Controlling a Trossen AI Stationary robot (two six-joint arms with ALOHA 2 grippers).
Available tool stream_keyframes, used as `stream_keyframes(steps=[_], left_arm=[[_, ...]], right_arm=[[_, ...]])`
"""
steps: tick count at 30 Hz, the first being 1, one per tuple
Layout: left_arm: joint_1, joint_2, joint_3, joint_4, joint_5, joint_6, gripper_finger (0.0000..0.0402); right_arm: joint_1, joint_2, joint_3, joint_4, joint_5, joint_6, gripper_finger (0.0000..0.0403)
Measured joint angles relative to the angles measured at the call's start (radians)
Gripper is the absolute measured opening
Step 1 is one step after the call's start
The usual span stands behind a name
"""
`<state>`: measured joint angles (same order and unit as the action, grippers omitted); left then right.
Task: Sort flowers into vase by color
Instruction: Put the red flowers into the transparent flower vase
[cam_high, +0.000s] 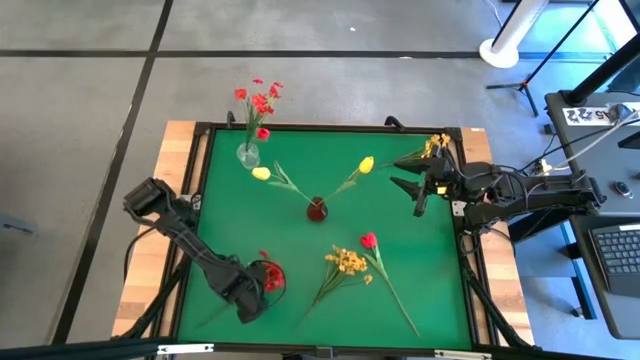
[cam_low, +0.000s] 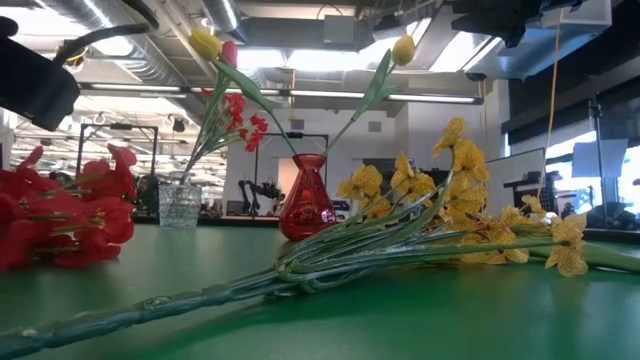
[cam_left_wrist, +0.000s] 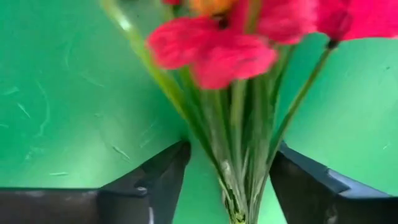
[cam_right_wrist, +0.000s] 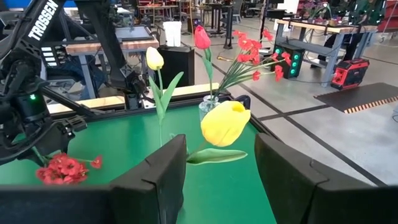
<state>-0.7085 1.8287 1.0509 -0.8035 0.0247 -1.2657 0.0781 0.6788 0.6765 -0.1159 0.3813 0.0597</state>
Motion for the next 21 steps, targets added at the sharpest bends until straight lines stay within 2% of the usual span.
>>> stream_keyframes(steps=[4,10,13,17,21], left_arm=[[0.015,0.0,-0.002,-0.015,-0.001,0.037,0.0161],[0.042,-0.027,-0.004,-0.067,-0.04,0.041,0.0023],[0.066,-0.083,-0.012,-0.094,-0.15,0.046,0.0015],[0.082,-0.229,0.027,-0.182,-0.281,0.028,0.001],[0.066,-0.414,0.092,-0.226,-0.509,0.027,0.0006]], right_arm=[[0.0,0.0,0.0,-0.002,0.0,0.0,0.0189],[0.0,0.0,0.0,-0.017,0.0,0.0,0.0189],[0.0,0.0,0.0,-0.017,0.0,0.0,0.0189],[0.0,0.0,0.0,-0.019,0.0,-0.001,0.0189],[0.0,0.0,0.0,-0.035,0.0,-0.001,0.0189]])
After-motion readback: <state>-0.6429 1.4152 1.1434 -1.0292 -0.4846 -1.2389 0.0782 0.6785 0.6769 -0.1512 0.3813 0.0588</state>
